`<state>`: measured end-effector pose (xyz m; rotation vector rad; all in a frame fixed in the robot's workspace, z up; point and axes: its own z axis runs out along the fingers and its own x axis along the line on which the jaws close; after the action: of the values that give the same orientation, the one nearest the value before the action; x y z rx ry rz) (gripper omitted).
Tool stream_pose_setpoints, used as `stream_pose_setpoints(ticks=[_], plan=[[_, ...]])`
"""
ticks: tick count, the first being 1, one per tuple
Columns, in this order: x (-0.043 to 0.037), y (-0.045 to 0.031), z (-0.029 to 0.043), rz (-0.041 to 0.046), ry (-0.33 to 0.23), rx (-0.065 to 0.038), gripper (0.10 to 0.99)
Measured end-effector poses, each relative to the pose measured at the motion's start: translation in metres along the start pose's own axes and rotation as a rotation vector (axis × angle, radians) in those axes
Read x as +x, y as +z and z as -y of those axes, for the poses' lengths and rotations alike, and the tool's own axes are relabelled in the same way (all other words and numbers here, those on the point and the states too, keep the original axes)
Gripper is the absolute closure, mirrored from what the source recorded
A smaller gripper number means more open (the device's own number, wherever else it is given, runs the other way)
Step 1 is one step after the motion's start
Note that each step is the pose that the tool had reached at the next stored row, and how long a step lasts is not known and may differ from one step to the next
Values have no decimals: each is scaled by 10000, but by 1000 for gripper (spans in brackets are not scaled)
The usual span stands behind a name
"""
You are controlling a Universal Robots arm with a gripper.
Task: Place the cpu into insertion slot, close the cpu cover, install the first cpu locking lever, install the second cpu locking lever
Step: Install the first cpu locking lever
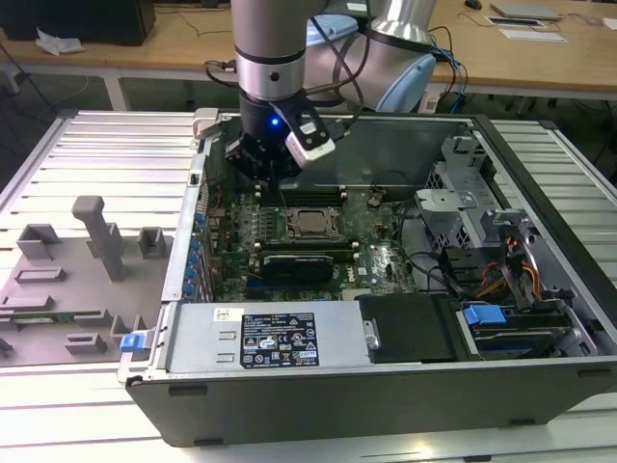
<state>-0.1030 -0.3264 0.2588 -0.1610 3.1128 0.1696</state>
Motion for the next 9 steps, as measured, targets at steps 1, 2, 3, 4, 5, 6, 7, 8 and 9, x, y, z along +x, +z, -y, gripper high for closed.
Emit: stream_pose_setpoints(ticks=[1,2,3,4,5,6,7,8,9], plan=[[15,0,-2,16,2,-136,980],[33,0,-4,39,3,-316,980],[59,-1,-6,72,6,-600,980],[68,-1,-7,88,7,-734,980],[76,-1,-8,108,12,-913,980],[77,0,-8,125,13,-1060,980],[77,2,-8,135,15,-1160,980],[76,4,-7,143,17,-1239,980],[66,6,-7,148,17,-1283,980]])
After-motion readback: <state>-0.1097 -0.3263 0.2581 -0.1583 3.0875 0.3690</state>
